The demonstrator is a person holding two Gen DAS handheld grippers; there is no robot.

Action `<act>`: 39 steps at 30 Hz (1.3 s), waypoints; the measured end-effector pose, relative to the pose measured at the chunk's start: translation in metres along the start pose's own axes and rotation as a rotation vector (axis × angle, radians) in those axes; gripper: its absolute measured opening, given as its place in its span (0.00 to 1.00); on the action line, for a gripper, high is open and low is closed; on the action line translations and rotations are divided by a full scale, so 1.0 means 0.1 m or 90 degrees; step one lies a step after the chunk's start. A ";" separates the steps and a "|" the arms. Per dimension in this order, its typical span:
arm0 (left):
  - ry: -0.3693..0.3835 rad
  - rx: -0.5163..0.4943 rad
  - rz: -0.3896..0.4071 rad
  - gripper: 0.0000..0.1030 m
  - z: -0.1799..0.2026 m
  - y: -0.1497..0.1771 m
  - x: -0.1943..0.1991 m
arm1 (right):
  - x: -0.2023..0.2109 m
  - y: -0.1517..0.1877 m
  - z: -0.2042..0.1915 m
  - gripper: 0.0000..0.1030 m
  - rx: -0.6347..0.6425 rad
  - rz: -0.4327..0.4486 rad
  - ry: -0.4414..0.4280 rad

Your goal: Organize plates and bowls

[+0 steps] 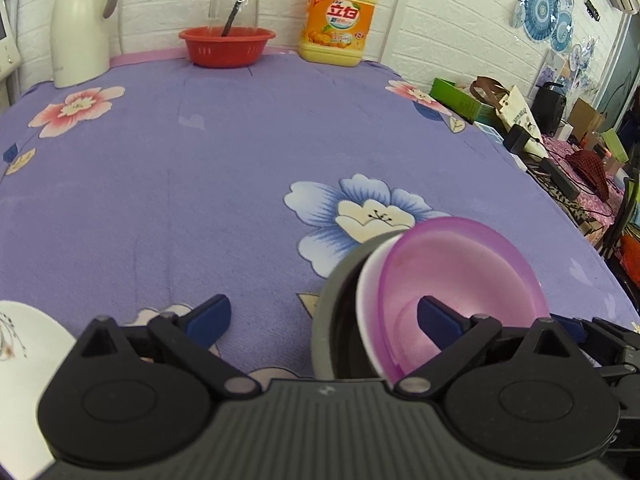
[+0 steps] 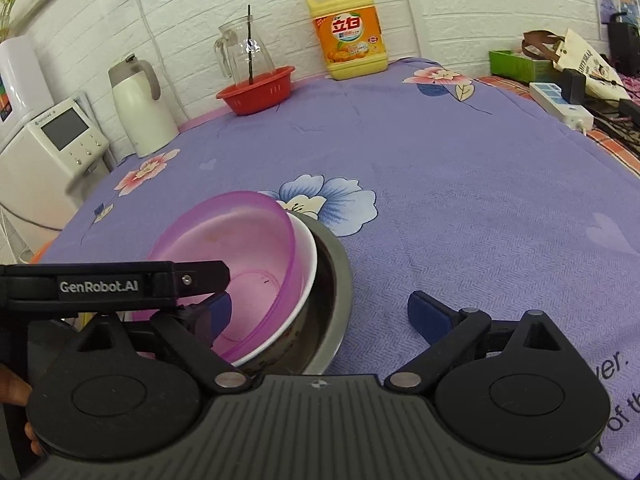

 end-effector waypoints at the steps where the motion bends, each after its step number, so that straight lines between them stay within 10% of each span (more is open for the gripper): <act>1: 0.010 0.002 0.003 0.90 0.01 0.02 0.00 | 0.00 0.01 -0.02 1.00 0.007 -0.001 0.001; 11: 0.035 0.042 0.044 0.65 0.17 0.05 0.07 | 0.00 0.06 -0.18 0.93 0.022 0.010 -0.018; 25: 0.069 0.060 0.077 0.64 0.25 0.00 0.52 | 0.37 0.07 -0.43 0.96 0.059 0.025 -0.007; 39: -0.115 0.172 0.140 0.65 -1.35 0.38 1.51 | 0.15 0.31 -2.06 1.00 0.192 -0.010 -0.186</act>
Point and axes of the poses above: each gripper's, at about its wrist camera, not at the fingertips, and x roughly against the way its jaws point, z to its right, y to its underside, the point moved 10 cm from there along -x, roughly the way its jaws point, and after that the axes turned 6 degrees about -x, right-handed, at the moved point
